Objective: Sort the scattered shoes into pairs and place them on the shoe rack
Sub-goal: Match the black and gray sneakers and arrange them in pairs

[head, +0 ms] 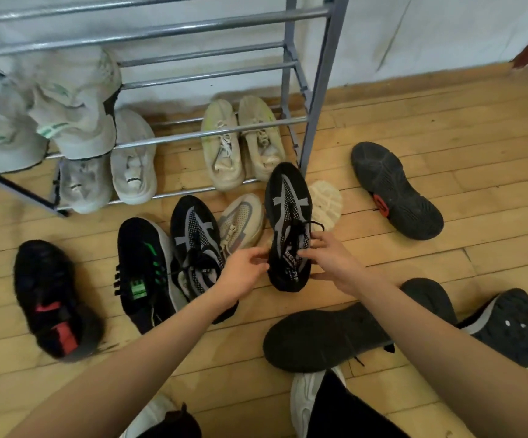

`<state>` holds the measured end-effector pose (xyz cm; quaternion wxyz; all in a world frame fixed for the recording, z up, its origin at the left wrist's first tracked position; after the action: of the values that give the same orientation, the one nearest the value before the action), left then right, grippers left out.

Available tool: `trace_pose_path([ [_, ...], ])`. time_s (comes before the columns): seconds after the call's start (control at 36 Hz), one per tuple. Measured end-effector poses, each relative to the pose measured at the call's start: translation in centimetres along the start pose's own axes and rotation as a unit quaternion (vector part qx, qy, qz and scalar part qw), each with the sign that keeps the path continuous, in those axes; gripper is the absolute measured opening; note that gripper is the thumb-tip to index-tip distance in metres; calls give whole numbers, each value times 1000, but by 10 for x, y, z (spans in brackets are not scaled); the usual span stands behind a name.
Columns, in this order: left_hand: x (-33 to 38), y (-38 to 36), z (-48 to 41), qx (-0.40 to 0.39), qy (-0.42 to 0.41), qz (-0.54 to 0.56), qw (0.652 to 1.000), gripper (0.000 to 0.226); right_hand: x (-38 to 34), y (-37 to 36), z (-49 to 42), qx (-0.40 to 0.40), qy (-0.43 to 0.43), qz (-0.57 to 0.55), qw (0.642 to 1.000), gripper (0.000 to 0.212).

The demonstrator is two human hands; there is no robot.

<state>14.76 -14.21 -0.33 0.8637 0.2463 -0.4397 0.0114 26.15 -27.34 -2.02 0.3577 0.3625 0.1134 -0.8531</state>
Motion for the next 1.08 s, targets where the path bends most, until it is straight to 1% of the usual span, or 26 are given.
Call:
trace_pose_path([
  [0.06,0,5,3,11,-17,-48,999,39,5,-2,1,2,8,26,1000,66],
  [0.14,3,11,13,19,-52,-102,993,37,13,-2,5,-27,-5,54,998,80],
  [0.22,1,19,26,49,-108,-166,979,36,18,-6,9,-52,-32,40,997,82],
  [0.28,-7,28,34,99,-130,-194,967,33,19,-8,11,-49,-22,5,999,82],
  [0.31,-12,33,38,136,-126,-201,962,32,19,-8,12,-44,-8,1,999,81],
  [0.36,-26,45,46,202,-75,-197,956,33,22,-9,16,-34,16,1,999,79],
  [0.42,-39,53,50,233,15,-164,958,36,26,-11,20,-40,29,-5,999,77],
  [0.47,-47,56,55,236,101,-105,961,46,31,-13,24,-54,41,-5,998,76],
  [0.56,-54,54,62,222,171,-4,960,59,34,-20,29,-64,48,1,997,74],
  [0.61,-57,47,68,210,209,66,953,64,35,-25,30,-72,49,16,996,73],
  [0.67,-60,41,71,206,226,116,945,70,36,-30,29,-79,44,30,995,72],
  [0.75,-65,34,75,206,230,151,939,71,34,-38,29,-84,42,59,994,70],
  [0.83,-81,24,77,208,285,216,911,69,29,-44,26,-68,62,110,990,67],
  [0.89,-91,17,76,202,314,271,887,67,28,-47,22,-65,51,107,991,65],
  [0.97,-102,10,71,184,320,340,865,70,31,-50,19,-60,28,92,994,63],
  [1.03,-103,10,67,181,309,370,857,63,32,-51,18,-55,24,91,994,63],
  [1.08,-100,10,65,178,294,423,838,51,33,-51,18,-52,22,92,994,64],
])
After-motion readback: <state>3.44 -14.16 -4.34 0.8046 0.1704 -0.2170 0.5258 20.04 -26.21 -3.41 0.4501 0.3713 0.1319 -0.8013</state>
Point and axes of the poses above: each hand's wrist, its own z-axis away from the middle knuckle, its own y-axis out of the back of the hand, x = y × z, the point moved 3 cm from there along -z, towards the middle knuckle
